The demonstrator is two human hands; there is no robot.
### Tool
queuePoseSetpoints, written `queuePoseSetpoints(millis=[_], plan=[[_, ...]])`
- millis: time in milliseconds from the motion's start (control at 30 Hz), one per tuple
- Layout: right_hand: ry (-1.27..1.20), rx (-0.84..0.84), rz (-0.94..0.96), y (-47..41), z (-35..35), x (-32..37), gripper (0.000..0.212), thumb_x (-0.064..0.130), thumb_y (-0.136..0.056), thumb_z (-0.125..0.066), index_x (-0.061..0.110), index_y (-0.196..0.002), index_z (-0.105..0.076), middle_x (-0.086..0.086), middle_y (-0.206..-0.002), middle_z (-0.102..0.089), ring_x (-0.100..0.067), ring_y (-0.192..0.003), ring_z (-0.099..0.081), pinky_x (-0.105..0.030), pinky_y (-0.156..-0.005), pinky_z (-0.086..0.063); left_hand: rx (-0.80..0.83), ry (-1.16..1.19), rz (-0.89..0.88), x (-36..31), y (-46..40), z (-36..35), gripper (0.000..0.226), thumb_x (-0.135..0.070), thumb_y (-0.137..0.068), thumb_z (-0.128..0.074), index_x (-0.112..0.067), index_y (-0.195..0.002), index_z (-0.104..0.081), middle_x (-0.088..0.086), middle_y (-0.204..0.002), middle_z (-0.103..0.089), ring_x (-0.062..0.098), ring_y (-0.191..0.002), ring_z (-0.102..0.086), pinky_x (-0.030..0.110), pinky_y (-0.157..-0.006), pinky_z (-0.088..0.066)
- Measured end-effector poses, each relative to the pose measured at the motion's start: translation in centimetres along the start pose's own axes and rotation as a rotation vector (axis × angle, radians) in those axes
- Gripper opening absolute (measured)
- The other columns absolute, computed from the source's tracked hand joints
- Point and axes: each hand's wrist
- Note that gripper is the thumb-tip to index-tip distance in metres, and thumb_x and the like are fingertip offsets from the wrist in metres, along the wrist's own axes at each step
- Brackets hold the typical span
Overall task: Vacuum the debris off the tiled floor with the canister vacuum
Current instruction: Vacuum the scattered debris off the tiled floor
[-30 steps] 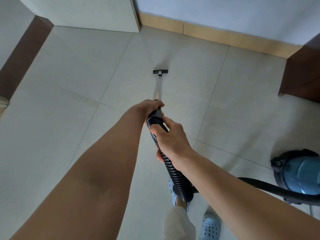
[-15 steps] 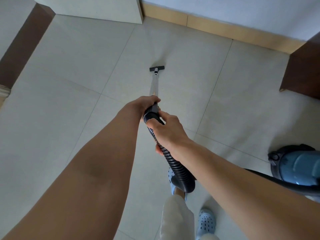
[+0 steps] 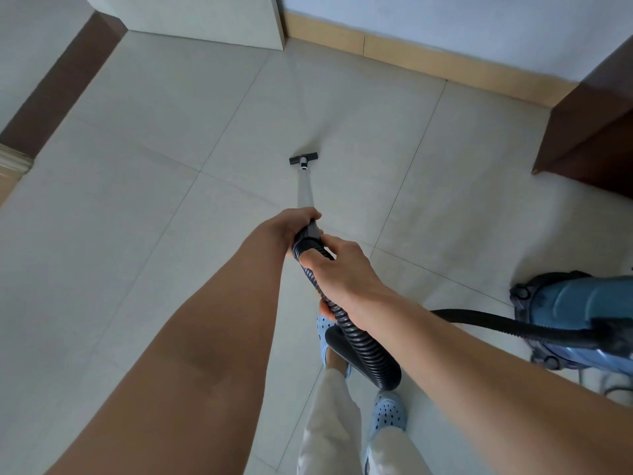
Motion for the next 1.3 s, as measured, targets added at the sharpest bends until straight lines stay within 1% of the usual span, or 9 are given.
queuePoseSetpoints(millis=[133, 333, 567, 733, 867, 1033, 1100, 1200, 1300], plan=[[-0.04, 0.005, -0.003, 2.4, 0.6, -3.0, 0.022, 0.025, -0.091, -0.054, 0.029, -0.109, -0.065, -0.004, -0.073, -0.05, -0.021, -0.036, -0.047, -0.034, -0.054, -0.045, -0.004, -0.008, -0.013, 2.8, 1.4, -2.0, 0.02, -0.019, -0.095, -0.054, -0.001, -0.102, -0.05, 0.011, -0.071, -0.058, 0.022, -0.057, -0.056, 0.032, -0.056, -0.048], [-0.133, 0.014, -0.024, 5.1, 0.3, -6.3, 0.029, 0.023, -0.089, -0.057, 0.034, -0.112, -0.068, -0.006, -0.074, -0.049, -0.029, -0.053, -0.049, -0.038, -0.057, -0.045, 0.001, -0.058, 0.001, 6.1, 3.6, -3.2, 0.024, -0.02, -0.094, -0.055, 0.0, -0.106, -0.052, 0.012, -0.071, -0.06, 0.023, -0.058, -0.059, 0.032, -0.058, -0.05], [-0.1, 0.026, 0.002, 6.5, -0.9, -6.6, 0.027, 0.023, -0.089, -0.055, 0.036, -0.111, -0.065, -0.003, -0.065, -0.049, -0.023, -0.035, -0.047, -0.036, -0.055, -0.045, -0.001, -0.047, 0.01, 7.3, 4.9, -2.3, 0.025, -0.02, -0.093, -0.056, 0.002, -0.104, -0.052, 0.012, -0.069, -0.06, 0.024, -0.058, -0.058, 0.034, -0.064, -0.05], [-0.127, -0.017, 0.016, 4.1, -1.5, -4.5, 0.021, 0.025, -0.089, -0.056, 0.034, -0.105, -0.066, -0.004, -0.07, -0.05, -0.025, -0.037, -0.049, -0.035, -0.052, -0.044, -0.01, -0.1, -0.03, 3.9, 3.9, -1.3, 0.029, -0.018, -0.096, -0.054, 0.0, -0.119, -0.053, 0.011, -0.071, -0.059, 0.021, -0.057, -0.058, 0.03, -0.053, -0.049], [-0.153, -0.035, 0.017, 1.2, -1.9, -2.6, 0.023, 0.025, -0.091, -0.057, 0.032, -0.11, -0.068, -0.005, -0.072, -0.048, -0.024, -0.037, -0.047, -0.031, -0.049, -0.043, -0.017, -0.135, -0.043, 1.3, 2.0, -0.1, 0.024, -0.019, -0.096, -0.055, -0.001, -0.112, -0.053, 0.01, -0.073, -0.06, 0.021, -0.058, -0.059, 0.031, -0.056, -0.051], [-0.118, -0.018, -0.015, -1.5, -3.6, -0.9, 0.037, 0.03, -0.088, -0.058, 0.037, -0.123, -0.064, -0.005, -0.079, -0.055, -0.023, -0.042, -0.052, -0.035, -0.054, -0.049, -0.018, -0.12, -0.04, -0.2, 0.0, 2.7, 0.025, -0.021, -0.095, -0.056, -0.002, -0.111, -0.053, 0.011, -0.075, -0.061, 0.022, -0.06, -0.06, 0.032, -0.059, -0.052], [-0.11, -0.01, -0.016, -2.3, -4.4, 0.0, 0.036, 0.03, -0.087, -0.058, 0.039, -0.121, -0.064, -0.005, -0.08, -0.055, -0.023, -0.043, -0.053, -0.036, -0.056, -0.051, -0.028, -0.115, -0.041, -0.6, -0.7, 4.0, 0.024, -0.022, -0.094, -0.057, -0.001, -0.107, -0.053, 0.011, -0.075, -0.062, 0.022, -0.061, -0.06, 0.033, -0.063, -0.053], [-0.095, 0.003, -0.01, -2.9, -5.5, 0.9, 0.03, 0.028, -0.088, -0.058, 0.038, -0.114, -0.066, -0.004, -0.078, -0.055, -0.023, -0.045, -0.053, -0.035, -0.056, -0.051, -0.038, -0.093, -0.043, -0.7, -1.2, 5.7, 0.024, -0.022, -0.094, -0.057, -0.001, -0.106, -0.053, 0.01, -0.073, -0.062, 0.022, -0.059, -0.06, 0.032, -0.06, -0.051], [-0.053, 0.021, -0.008, -2.4, -6.2, 0.8, 0.032, 0.029, -0.088, -0.056, 0.039, -0.116, -0.065, -0.001, -0.074, -0.055, -0.022, -0.045, -0.054, -0.034, -0.056, -0.051, -0.058, -0.067, -0.036, 0.1, -0.8, 6.5, 0.022, -0.02, -0.095, -0.055, 0.0, -0.104, -0.052, 0.011, -0.073, -0.06, 0.022, -0.059, -0.059, 0.033, -0.059, -0.051]])
Point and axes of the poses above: each hand's wrist, its own y-axis away from the middle knuckle, its own z-axis out of the back of the hand, x = y × z
